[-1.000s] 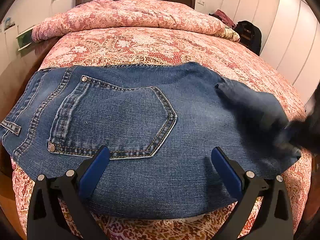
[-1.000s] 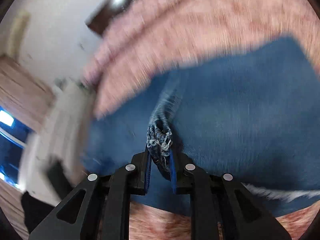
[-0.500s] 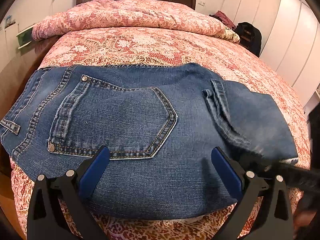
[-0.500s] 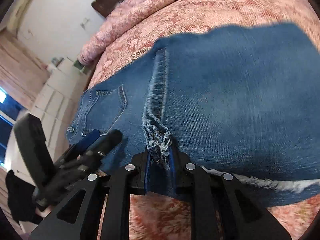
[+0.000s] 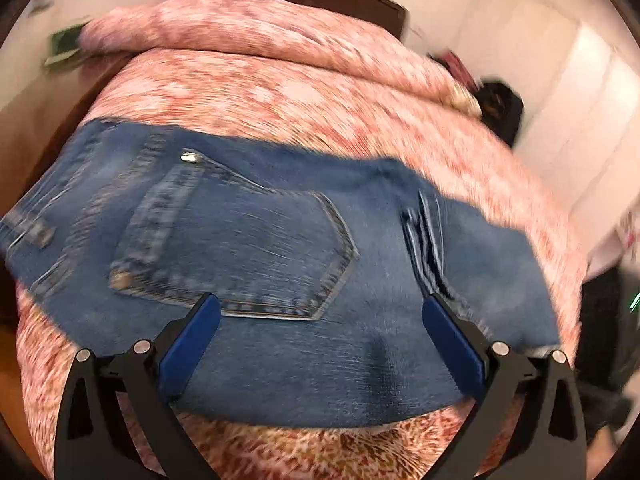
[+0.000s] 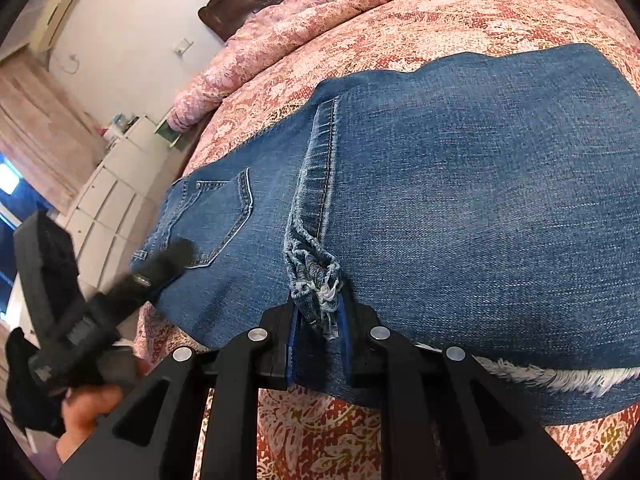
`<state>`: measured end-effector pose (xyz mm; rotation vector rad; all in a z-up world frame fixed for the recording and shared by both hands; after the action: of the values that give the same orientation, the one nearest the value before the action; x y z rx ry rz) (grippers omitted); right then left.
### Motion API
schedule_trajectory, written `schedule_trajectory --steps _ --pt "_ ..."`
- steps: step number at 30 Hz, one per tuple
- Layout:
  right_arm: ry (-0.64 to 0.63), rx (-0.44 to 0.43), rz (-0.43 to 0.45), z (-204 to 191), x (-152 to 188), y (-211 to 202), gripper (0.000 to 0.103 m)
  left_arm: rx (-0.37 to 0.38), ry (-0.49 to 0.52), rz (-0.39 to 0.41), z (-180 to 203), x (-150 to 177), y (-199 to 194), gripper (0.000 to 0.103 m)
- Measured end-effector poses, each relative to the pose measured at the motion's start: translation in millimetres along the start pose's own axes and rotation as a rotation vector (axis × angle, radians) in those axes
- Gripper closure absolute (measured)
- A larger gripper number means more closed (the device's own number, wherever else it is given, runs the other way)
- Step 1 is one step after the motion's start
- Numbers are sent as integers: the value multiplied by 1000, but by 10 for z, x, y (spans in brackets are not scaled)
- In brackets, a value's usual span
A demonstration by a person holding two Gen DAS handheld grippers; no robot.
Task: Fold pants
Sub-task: 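Pull the hem over the jeans with the right tool while the left tool grasps the waistband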
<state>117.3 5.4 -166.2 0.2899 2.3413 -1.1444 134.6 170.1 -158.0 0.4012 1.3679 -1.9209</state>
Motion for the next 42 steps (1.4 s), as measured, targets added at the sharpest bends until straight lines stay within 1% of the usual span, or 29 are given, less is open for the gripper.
schedule_trajectory --steps 3,5,6,7,9,11,13,14,15,17,19,21,24,26,28,30,31,33,35,36,39,40,42 --pt "0 -6 5 10 18 -19 88 -16 -129 92 -255 -120 -268 2" --pt "2 -10 7 10 18 -17 88 -11 -268 209 -555 -220 -535 2" --pt "3 -12 8 33 68 -70 88 -8 -320 241 -666 -240 -605 2" --pt "4 -14 8 38 74 -80 88 -6 -411 288 -855 -246 -706 2" --pt "5 -16 8 46 77 -84 88 1 -528 329 -1117 -219 -784 3" --pt "5 -16 8 47 77 -88 88 5 -630 345 -1340 -156 -794 3" --pt "6 -17 8 52 78 -92 88 18 -706 348 -1488 -93 -760 3" --pt "6 -17 8 44 74 -87 88 37 -726 351 -1532 -85 -738 3" --pt "5 -16 8 44 73 -85 88 45 -729 347 -1554 -94 -715 3" --pt "6 -16 7 44 73 -88 88 31 -718 347 -1567 -123 -666 3" --pt "8 -16 5 49 77 -98 88 57 -700 339 -1548 -156 -591 3" --pt "10 -15 3 51 81 -108 88 61 -685 318 -1587 -207 -492 3" --pt "16 -17 1 49 81 -116 88 91 -707 303 -1624 -209 -393 3" --pt "16 -17 0 50 71 -126 88 92 -733 285 -1684 -181 -335 3" --pt "15 -17 0 51 72 -126 88 116 -752 302 -1718 -190 -339 3" --pt "17 -19 0 52 75 -127 88 130 -745 318 -1728 -217 -341 4" --pt "16 -18 0 48 75 -127 88 143 -737 336 -1728 -244 -350 9" --pt "16 -19 0 55 70 -128 88 170 -728 357 -1731 -289 -379 37" --pt "17 -22 1 65 68 -127 88 175 -717 368 -1737 -298 -403 47" --pt "17 -21 1 65 67 -129 88 175 -728 355 -1760 -281 -368 50" --pt "18 -23 0 73 67 -128 88 183 -795 307 -1860 -194 -235 51" --pt "18 -24 0 77 66 -129 88 180 -801 301 -1882 -191 -194 50" --pt "16 -21 1 83 65 -131 88 174 -782 295 -1870 -227 -162 47"
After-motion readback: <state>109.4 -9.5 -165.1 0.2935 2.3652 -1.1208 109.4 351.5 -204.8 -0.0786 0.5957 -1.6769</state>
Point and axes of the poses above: each gripper's, at about its wrist camera, not at the fingertips, and y roughly the way its jaws point, z to its right, x to its underside, the point moved 6 cm from there along y, roughly the way its jaws point, and after that the axes turned 2 degrees about -y, right-handed, at the moved point
